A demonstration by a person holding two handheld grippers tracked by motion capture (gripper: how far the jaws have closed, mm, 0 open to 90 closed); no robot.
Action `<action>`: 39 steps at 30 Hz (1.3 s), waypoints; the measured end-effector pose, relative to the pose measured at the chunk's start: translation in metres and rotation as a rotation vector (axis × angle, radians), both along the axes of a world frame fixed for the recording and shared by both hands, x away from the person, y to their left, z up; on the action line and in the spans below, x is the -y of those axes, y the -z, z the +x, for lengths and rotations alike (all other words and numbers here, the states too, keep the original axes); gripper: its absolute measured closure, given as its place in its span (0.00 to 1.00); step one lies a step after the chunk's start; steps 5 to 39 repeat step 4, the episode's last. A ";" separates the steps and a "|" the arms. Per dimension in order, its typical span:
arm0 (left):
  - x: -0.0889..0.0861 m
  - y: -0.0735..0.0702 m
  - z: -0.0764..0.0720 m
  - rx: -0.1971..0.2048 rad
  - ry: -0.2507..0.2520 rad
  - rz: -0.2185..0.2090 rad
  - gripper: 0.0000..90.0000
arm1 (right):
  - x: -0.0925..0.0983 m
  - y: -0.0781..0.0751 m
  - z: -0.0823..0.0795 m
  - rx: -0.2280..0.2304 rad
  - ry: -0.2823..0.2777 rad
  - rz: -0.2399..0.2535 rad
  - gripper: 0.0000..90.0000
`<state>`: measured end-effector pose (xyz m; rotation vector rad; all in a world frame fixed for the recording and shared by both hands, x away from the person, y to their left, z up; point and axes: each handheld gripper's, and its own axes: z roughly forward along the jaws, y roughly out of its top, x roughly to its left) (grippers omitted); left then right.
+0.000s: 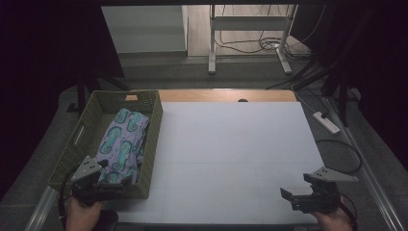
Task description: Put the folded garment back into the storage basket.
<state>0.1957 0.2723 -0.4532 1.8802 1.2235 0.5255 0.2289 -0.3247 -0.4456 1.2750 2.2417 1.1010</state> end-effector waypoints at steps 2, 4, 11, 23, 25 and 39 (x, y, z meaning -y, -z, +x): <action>0.000 0.001 -0.001 -0.009 -0.003 -0.002 0.00 | 0.001 0.002 -0.002 -0.013 0.000 -0.007 0.00; -0.001 0.002 -0.001 -0.013 -0.001 -0.002 0.00 | 0.001 0.002 -0.002 -0.019 -0.003 -0.013 0.00; -0.001 0.002 -0.001 -0.013 -0.001 -0.002 0.00 | 0.001 0.002 -0.002 -0.019 -0.003 -0.013 0.00; -0.001 0.002 -0.001 -0.013 -0.001 -0.002 0.00 | 0.001 0.002 -0.002 -0.019 -0.003 -0.013 0.00; -0.001 0.002 -0.001 -0.013 -0.001 -0.002 0.00 | 0.001 0.002 -0.002 -0.019 -0.003 -0.013 0.00; -0.001 0.002 -0.001 -0.013 -0.001 -0.002 0.00 | 0.001 0.002 -0.002 -0.019 -0.003 -0.013 0.00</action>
